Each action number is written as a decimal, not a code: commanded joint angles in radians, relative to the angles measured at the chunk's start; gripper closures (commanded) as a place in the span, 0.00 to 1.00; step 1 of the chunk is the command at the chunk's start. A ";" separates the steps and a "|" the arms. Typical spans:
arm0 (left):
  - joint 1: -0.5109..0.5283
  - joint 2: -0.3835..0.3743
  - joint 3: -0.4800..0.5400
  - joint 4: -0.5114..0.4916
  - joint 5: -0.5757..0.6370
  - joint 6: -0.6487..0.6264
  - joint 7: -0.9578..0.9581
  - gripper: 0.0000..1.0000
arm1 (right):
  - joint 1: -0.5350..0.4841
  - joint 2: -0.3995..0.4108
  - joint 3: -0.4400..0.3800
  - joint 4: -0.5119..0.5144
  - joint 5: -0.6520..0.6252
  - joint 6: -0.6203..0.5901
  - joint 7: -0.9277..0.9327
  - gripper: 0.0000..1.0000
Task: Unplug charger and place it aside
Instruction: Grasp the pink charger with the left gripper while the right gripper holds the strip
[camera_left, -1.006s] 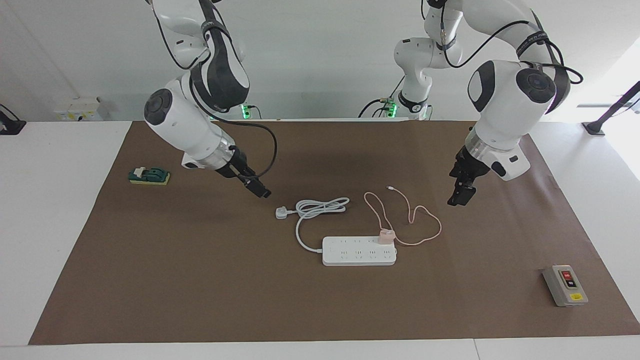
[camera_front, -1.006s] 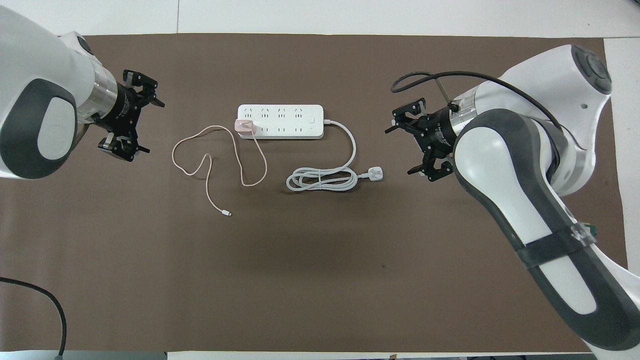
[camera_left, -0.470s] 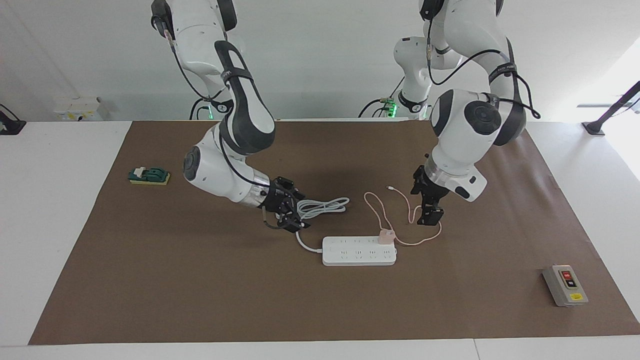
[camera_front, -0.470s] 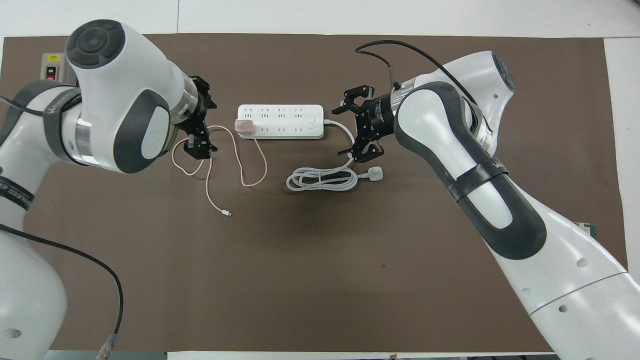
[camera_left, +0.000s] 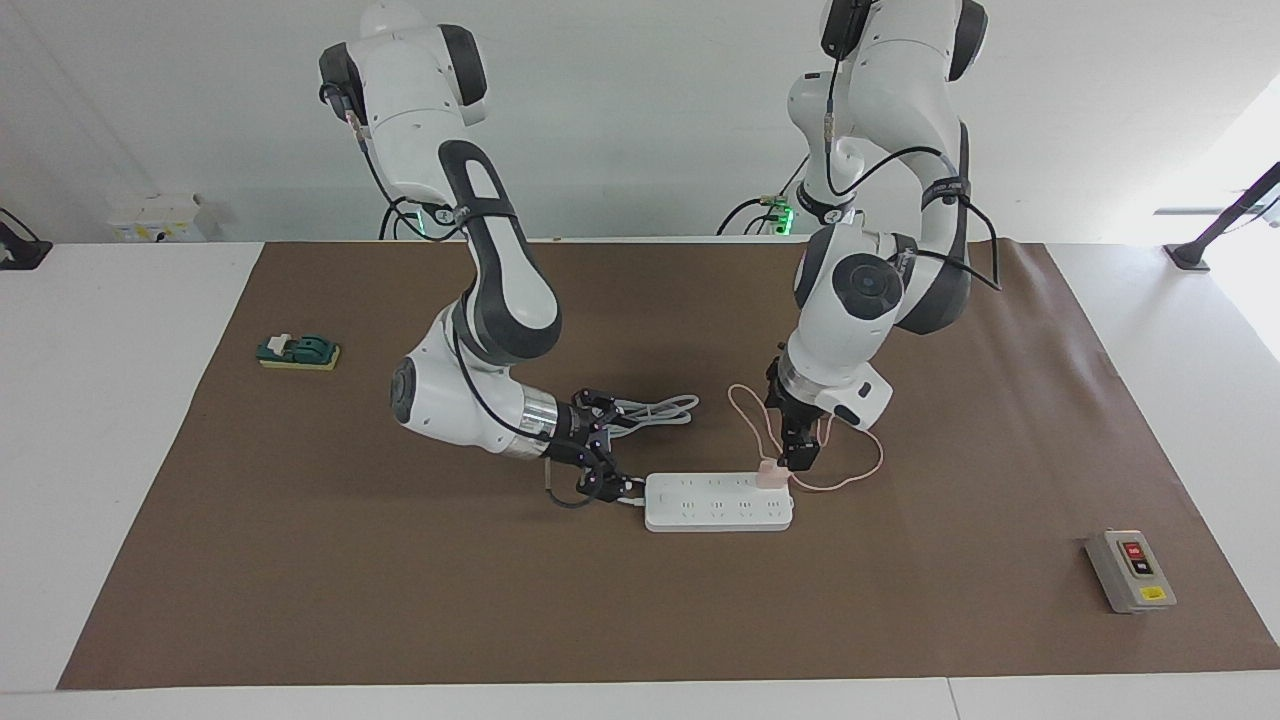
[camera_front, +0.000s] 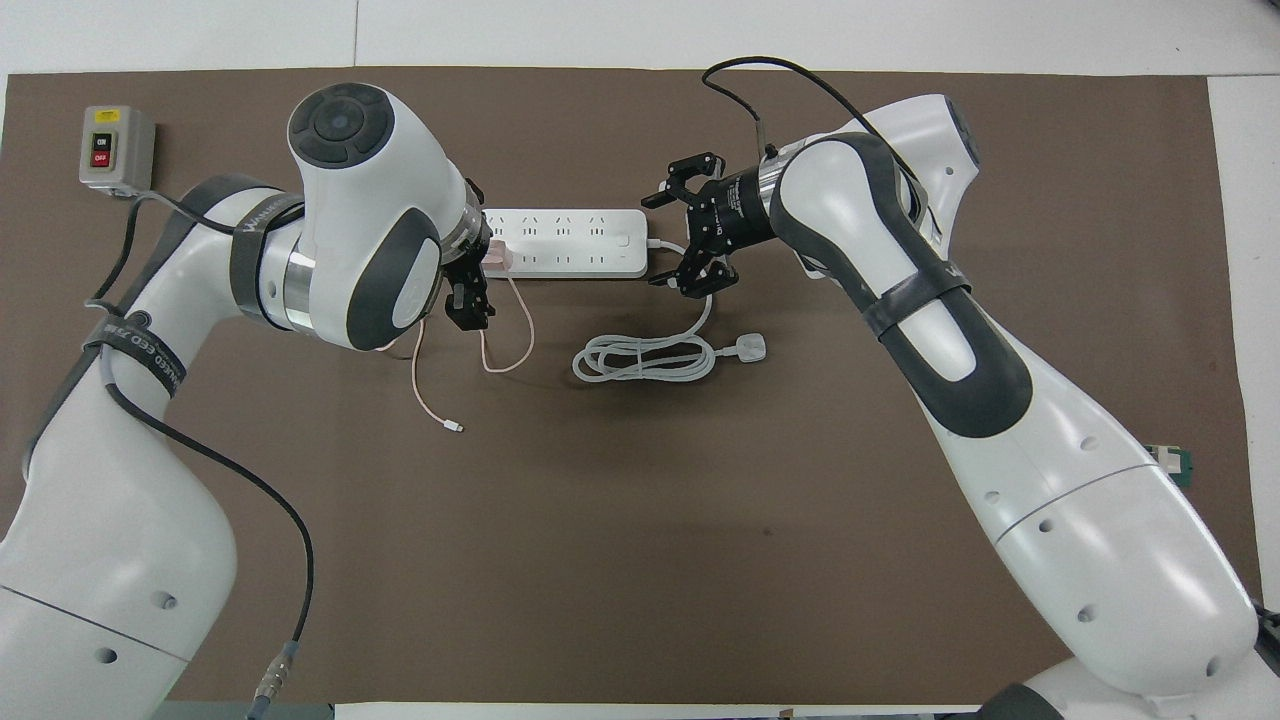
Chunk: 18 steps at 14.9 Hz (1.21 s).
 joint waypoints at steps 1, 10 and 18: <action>-0.020 0.059 0.015 0.079 0.029 -0.007 -0.024 0.00 | 0.002 0.166 0.004 0.220 0.034 -0.042 0.028 0.00; -0.020 0.099 0.017 0.082 0.058 0.011 -0.017 0.00 | 0.022 0.248 0.022 0.280 0.057 0.007 0.020 0.00; -0.019 0.101 0.020 0.082 0.058 0.031 -0.019 0.02 | 0.048 0.269 0.024 0.272 0.054 0.061 -0.021 0.00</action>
